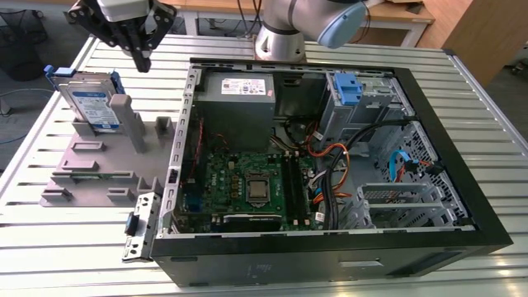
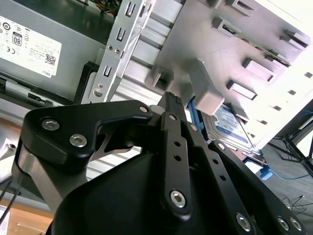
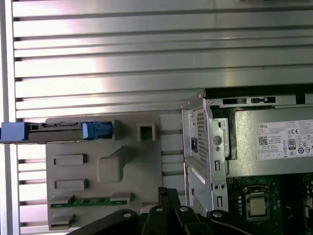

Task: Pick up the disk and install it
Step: 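Reach for the disk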

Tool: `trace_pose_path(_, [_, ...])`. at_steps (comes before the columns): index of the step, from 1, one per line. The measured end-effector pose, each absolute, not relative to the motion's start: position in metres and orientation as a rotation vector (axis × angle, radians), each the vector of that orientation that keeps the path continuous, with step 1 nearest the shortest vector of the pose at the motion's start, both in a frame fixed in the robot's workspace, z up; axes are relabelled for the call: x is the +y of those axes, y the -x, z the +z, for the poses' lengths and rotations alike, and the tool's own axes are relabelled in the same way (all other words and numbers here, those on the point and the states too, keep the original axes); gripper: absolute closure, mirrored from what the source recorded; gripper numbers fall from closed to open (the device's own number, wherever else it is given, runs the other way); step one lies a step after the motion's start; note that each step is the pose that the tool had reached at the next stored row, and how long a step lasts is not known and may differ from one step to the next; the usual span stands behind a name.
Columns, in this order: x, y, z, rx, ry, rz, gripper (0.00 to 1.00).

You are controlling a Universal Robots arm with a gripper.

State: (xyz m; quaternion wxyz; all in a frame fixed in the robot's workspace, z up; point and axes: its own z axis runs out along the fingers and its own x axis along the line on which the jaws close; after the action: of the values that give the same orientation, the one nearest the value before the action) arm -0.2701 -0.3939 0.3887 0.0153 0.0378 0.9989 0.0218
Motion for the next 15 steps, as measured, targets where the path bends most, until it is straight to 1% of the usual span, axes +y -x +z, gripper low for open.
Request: trace_pose_path(15, [-0.3938, 0.2773, 0.3885, 3.108, -0.118, 0.068, 0.89])
